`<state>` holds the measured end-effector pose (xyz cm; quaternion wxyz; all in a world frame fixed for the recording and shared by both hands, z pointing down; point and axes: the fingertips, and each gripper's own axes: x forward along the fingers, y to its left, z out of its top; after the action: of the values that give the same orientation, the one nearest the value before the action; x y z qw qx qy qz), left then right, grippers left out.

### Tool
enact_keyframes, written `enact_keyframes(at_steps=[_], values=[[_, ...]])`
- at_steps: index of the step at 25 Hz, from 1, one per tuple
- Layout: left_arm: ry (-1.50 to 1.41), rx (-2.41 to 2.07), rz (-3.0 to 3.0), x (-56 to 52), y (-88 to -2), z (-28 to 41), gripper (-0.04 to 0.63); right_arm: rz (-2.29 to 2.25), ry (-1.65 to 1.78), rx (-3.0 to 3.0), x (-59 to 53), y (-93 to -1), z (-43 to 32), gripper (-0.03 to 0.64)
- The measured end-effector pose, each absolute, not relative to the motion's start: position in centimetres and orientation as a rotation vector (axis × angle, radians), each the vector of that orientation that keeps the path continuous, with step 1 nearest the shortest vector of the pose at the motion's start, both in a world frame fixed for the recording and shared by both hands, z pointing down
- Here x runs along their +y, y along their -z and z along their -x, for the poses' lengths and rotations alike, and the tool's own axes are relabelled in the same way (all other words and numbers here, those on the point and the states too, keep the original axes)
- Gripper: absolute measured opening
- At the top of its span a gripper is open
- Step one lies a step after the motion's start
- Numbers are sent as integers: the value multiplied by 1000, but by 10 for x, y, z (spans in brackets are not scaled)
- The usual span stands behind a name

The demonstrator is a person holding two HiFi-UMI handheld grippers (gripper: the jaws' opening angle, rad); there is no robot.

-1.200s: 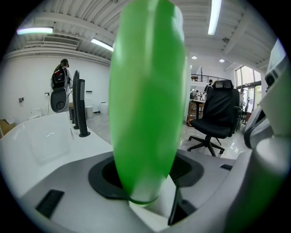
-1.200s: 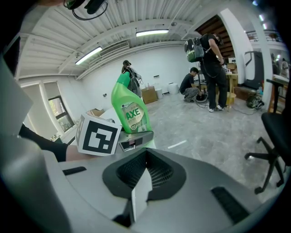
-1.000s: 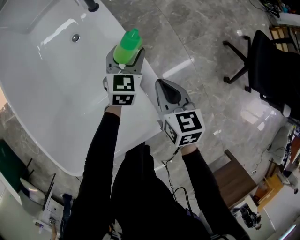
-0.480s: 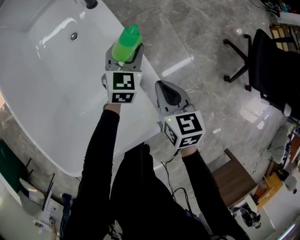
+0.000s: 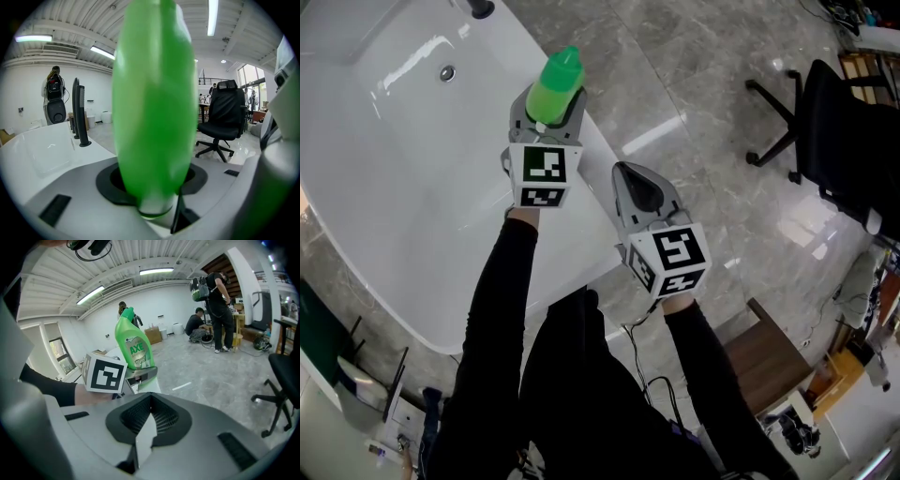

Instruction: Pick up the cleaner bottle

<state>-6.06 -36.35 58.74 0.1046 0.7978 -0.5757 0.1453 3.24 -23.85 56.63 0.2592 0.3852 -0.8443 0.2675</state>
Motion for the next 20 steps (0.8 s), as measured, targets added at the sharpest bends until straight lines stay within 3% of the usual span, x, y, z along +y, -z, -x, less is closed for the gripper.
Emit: enact_keyframes(at_steps=[20], values=[[-369, -1738, -2362, -342, -550, 82, 204, -1040, -672, -2314, -240, -542, -21, 2]])
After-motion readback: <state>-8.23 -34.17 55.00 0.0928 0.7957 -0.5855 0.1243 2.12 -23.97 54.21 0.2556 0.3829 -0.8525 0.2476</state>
